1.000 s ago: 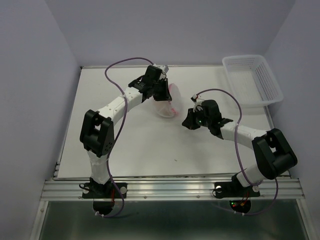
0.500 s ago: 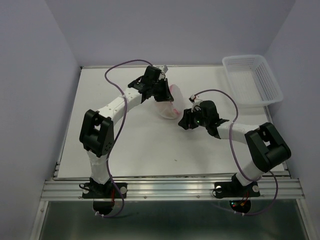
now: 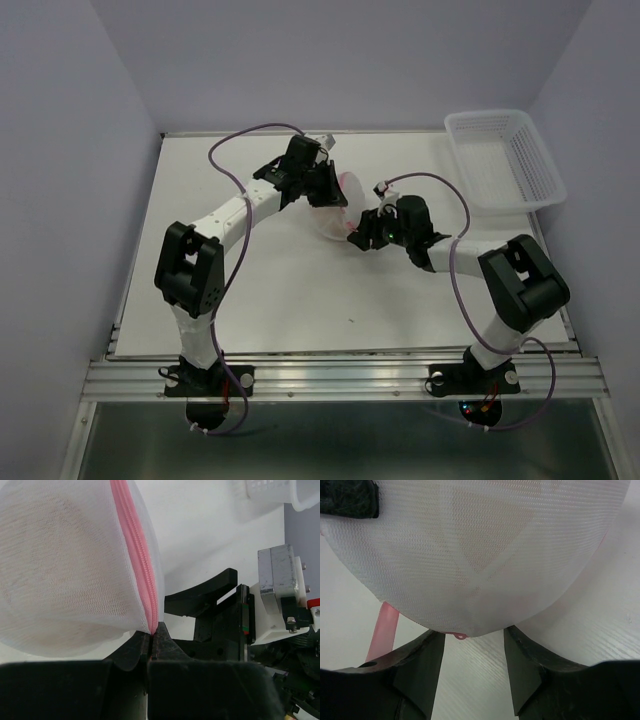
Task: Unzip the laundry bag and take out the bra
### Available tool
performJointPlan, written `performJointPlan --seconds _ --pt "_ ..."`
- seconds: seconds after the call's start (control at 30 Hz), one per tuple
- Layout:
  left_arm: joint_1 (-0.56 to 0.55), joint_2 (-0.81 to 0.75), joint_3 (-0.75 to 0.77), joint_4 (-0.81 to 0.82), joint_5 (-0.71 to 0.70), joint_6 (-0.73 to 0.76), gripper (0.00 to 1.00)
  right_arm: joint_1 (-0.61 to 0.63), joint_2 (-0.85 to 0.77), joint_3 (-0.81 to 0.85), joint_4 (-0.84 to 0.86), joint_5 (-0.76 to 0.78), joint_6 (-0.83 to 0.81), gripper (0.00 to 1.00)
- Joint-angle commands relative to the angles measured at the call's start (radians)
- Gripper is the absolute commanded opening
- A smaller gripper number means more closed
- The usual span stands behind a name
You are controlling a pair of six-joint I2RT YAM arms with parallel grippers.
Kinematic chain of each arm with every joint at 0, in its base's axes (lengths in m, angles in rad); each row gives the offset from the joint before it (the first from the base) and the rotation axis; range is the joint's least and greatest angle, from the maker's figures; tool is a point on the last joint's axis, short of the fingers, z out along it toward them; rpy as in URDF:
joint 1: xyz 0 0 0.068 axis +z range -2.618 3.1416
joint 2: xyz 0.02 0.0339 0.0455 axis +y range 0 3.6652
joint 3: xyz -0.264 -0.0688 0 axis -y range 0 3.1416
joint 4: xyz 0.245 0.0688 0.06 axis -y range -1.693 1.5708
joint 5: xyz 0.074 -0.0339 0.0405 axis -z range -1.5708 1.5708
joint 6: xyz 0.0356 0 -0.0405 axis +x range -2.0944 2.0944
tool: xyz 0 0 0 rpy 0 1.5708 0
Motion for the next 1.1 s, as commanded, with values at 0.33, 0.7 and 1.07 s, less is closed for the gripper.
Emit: performJointPlan --seconds 0.33,0.7,1.07 --pt "-0.009 -0.069 -0.019 0.043 0.039 -0.006 0.0 -0.003 0.007 0.036 0.151 -0.037 0.089 0.38" --pt "-0.009 -0.078 -0.019 0.036 -0.005 -0.021 0.0 -0.003 -0.004 0.016 0.095 0.026 0.126 0.01" --pt "0.032 -0.081 0.014 -0.021 -0.005 0.065 0.0 -0.158 0.007 -0.036 0.011 0.075 0.013 0.01"
